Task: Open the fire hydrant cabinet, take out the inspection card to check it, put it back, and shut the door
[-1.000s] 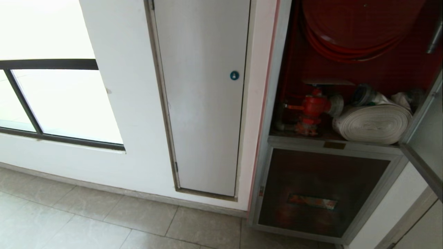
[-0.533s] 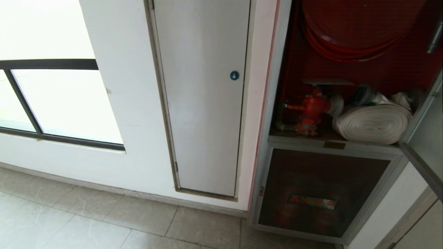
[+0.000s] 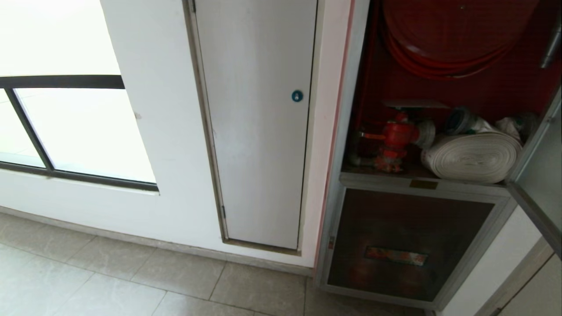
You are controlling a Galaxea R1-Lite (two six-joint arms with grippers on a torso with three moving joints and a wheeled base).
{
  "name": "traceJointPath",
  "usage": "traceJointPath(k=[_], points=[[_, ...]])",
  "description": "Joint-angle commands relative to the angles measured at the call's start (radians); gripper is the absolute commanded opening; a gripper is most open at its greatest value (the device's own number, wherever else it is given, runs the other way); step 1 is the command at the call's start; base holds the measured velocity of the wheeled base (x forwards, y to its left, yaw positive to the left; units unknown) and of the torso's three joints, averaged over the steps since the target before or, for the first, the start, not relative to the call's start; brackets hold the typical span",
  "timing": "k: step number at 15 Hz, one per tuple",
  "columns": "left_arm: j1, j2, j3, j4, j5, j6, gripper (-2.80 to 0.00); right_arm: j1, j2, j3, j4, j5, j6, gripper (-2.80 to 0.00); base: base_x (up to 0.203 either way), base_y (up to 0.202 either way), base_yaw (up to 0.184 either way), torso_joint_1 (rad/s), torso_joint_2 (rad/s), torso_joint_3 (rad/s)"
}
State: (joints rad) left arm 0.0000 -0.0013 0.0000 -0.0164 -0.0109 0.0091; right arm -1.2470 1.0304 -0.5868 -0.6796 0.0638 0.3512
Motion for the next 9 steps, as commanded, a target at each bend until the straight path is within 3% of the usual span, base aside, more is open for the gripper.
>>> traceJointPath(k=[1, 4, 9], points=[[0.000, 0.001, 0.006, 0.000, 0.000, 0.000, -2.80, 0.036, -0.004, 0.005, -0.003, 0.004, 0.002, -2.80, 0.000, 0.000, 0.000, 0.000, 0.00, 0.000], [0.000, 0.001, 0.006, 0.000, 0.000, 0.000, -2.80, 0.085, -0.022, 0.020, -0.002, 0.005, 0.002, -2.80, 0.000, 0.000, 0.000, 0.000, 0.00, 0.000], [0.000, 0.001, 0.006, 0.000, 0.000, 0.000, -2.80, 0.260, -0.076, 0.027, 0.052, 0.033, 0.002, -2.80, 0.000, 0.000, 0.000, 0.000, 0.00, 0.000]])
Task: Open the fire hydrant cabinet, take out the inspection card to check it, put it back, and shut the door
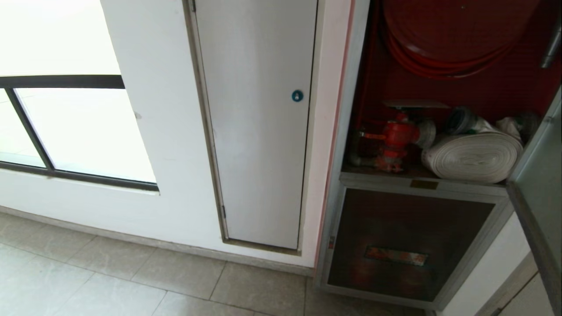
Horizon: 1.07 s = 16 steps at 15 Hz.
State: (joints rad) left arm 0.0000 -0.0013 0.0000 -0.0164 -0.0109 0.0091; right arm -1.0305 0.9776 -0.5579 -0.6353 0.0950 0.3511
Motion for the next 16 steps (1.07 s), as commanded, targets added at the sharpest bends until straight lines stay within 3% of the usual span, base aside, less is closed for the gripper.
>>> traceJointPath(k=[1, 3, 6, 9, 13, 16], points=[[0.000, 0.001, 0.006, 0.000, 0.000, 0.000, -2.80, 0.082, -0.031, -0.005, 0.020, 0.010, 0.002, -2.80, 0.000, 0.000, 0.000, 0.000, 0.00, 0.000], [0.000, 0.001, 0.006, 0.000, 0.000, 0.000, -2.80, 0.172, -0.043, -0.010, 0.029, 0.023, 0.002, -2.80, 0.000, 0.000, 0.000, 0.000, 0.00, 0.000], [0.000, 0.001, 0.006, 0.000, 0.000, 0.000, -2.80, 0.392, -0.048, -0.032, 0.033, 0.026, 0.003, -2.80, 0.000, 0.000, 0.000, 0.000, 0.00, 0.000], [0.000, 0.001, 0.006, 0.000, 0.000, 0.000, -2.80, 0.542, -0.037, -0.106, 0.069, 0.053, 0.003, -2.80, 0.000, 0.000, 0.000, 0.000, 0.00, 0.000], [0.000, 0.001, 0.007, 0.000, 0.000, 0.000, -2.80, 0.615, 0.042, -0.198, 0.120, 0.178, 0.016, -2.80, 0.000, 0.000, 0.000, 0.000, 0.00, 0.000], [0.000, 0.001, 0.006, 0.000, 0.000, 0.000, -2.80, 0.639, 0.093, -0.229, 0.123, 0.319, 0.044, -2.80, 0.000, 0.000, 0.000, 0.000, 0.00, 0.000]])
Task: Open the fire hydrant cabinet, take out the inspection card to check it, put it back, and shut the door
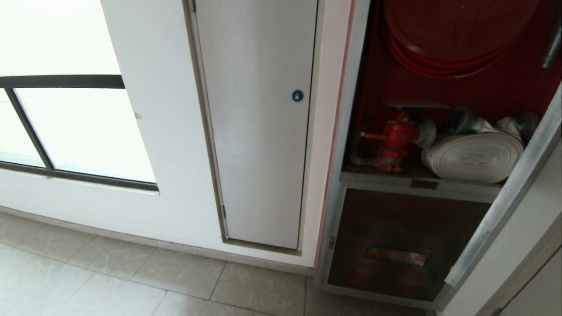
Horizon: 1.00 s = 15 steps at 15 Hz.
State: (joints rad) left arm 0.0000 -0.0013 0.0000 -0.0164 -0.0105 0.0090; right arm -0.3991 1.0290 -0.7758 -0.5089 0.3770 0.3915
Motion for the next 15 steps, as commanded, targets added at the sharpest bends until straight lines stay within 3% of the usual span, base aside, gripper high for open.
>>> traceJointPath(k=[1, 9, 15], points=[[0.000, 0.001, 0.006, 0.000, 0.000, 0.000, -2.80, 0.011, 0.064, -0.016, -0.003, 0.063, 0.003, -2.80, 0.000, 0.000, 0.000, 0.000, 0.00, 0.000], [0.000, 0.001, 0.006, 0.000, 0.000, 0.000, -2.80, 0.162, 0.413, -0.218, -0.005, 0.081, 0.004, -2.80, 0.000, 0.000, 0.000, 0.000, 0.00, 0.000], [0.000, 0.001, 0.006, 0.000, 0.000, 0.000, -2.80, 0.227, 0.659, -0.419, -0.005, 0.075, 0.005, -2.80, 0.000, 0.000, 0.000, 0.000, 0.00, 0.000]])
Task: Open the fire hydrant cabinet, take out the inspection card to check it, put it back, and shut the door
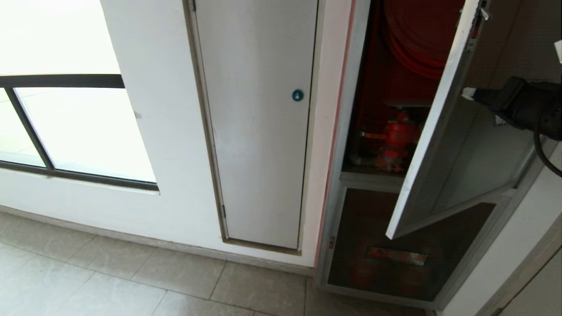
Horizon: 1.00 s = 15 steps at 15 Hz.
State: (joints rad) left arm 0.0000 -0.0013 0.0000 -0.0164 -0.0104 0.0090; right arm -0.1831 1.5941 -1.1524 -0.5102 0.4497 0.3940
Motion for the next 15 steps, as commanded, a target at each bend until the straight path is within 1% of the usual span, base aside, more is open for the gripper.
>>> traceJointPath(k=[1, 4, 6, 9, 12, 13, 15], points=[[0.000, 0.001, 0.006, 0.000, 0.000, 0.000, -2.80, 0.018, 0.142, -0.091, -0.004, -0.004, 0.002, -2.80, 0.000, 0.000, 0.000, 0.000, 0.00, 0.000], [0.000, 0.001, 0.006, 0.000, 0.000, 0.000, -2.80, 0.031, 0.284, -0.266, -0.001, -0.020, 0.002, -2.80, 0.000, 0.000, 0.000, 0.000, 0.00, 0.000], [0.000, 0.001, 0.006, 0.000, 0.000, 0.000, -2.80, 0.034, 0.362, -0.346, -0.002, -0.029, 0.003, -2.80, 0.000, 0.000, 0.000, 0.000, 0.00, 0.000], [0.000, 0.001, 0.007, 0.000, 0.000, 0.000, -2.80, 0.040, 0.465, -0.456, -0.004, -0.077, 0.003, -2.80, 0.000, 0.000, 0.000, 0.000, 0.00, 0.000], [0.000, 0.001, 0.006, 0.000, 0.000, 0.000, -2.80, 0.040, 0.539, -0.565, 0.011, -0.091, 0.002, -2.80, 0.000, 0.000, 0.000, 0.000, 0.00, 0.000], [0.000, 0.001, 0.006, 0.000, 0.000, 0.000, -2.80, 0.040, 0.551, -0.597, 0.042, -0.091, 0.002, -2.80, 0.000, 0.000, 0.000, 0.000, 0.00, 0.000], [0.000, 0.001, 0.006, 0.000, 0.000, 0.000, -2.80, 0.040, 0.570, -0.627, 0.077, -0.091, 0.002, -2.80, 0.000, 0.000, 0.000, 0.000, 0.00, 0.000]])
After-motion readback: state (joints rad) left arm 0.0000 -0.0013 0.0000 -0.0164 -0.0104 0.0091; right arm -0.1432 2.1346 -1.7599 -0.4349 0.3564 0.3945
